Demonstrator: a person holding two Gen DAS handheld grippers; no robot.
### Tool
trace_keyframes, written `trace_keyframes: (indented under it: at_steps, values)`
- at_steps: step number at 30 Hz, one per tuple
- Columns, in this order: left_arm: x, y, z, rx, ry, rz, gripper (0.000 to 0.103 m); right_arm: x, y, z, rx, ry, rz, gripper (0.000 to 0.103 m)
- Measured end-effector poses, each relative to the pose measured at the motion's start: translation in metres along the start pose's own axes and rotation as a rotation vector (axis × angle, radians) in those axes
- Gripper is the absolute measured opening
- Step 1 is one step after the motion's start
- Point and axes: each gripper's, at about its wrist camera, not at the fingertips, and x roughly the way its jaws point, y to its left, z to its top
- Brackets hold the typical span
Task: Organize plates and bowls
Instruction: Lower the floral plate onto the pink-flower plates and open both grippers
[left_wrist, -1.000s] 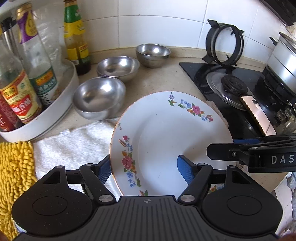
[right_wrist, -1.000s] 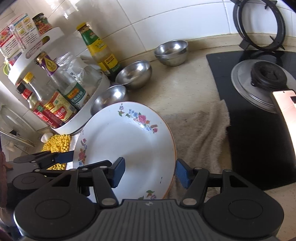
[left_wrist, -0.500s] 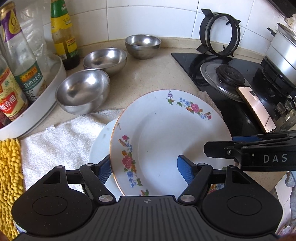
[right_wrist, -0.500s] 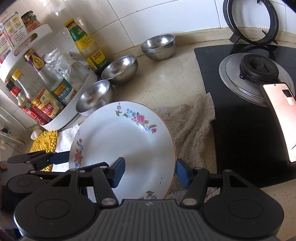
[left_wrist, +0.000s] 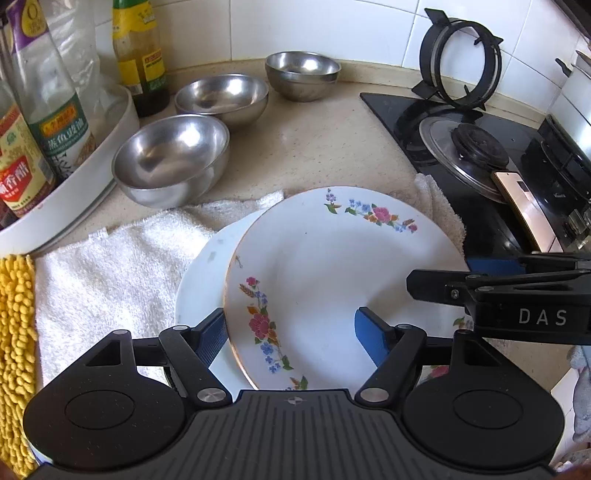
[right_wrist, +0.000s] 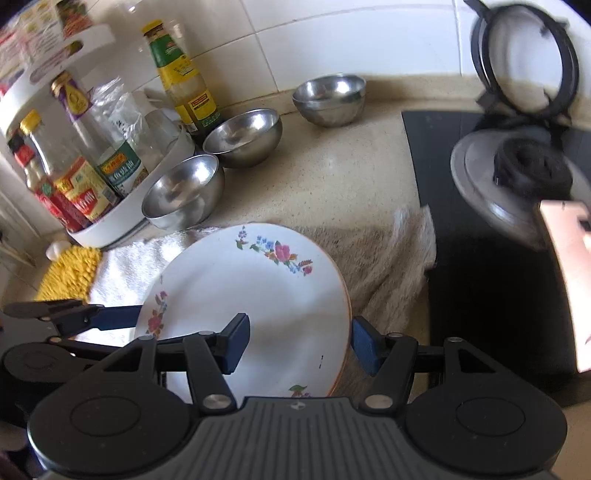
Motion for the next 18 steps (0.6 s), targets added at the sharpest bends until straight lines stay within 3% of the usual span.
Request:
trace_keyframes:
  at_steps: [4,12,18]
  values:
    - [0.0,0.001,-0.001,-0.001,-0.002,-0.01,0.071,-0.003,0.007,0.007,-0.074,-0.035,-0.047,0.073]
    - [-0.013,0.002,0.006,-0.012,-0.06,0.018,0.075,-0.006,0.019,0.02,-0.191,-0.091,-0.136,0.074]
    - [-0.017,0.007,0.005,-0.042,-0.07,0.04,0.077,-0.003,0.027,0.025,-0.247,-0.093,-0.148,0.075]
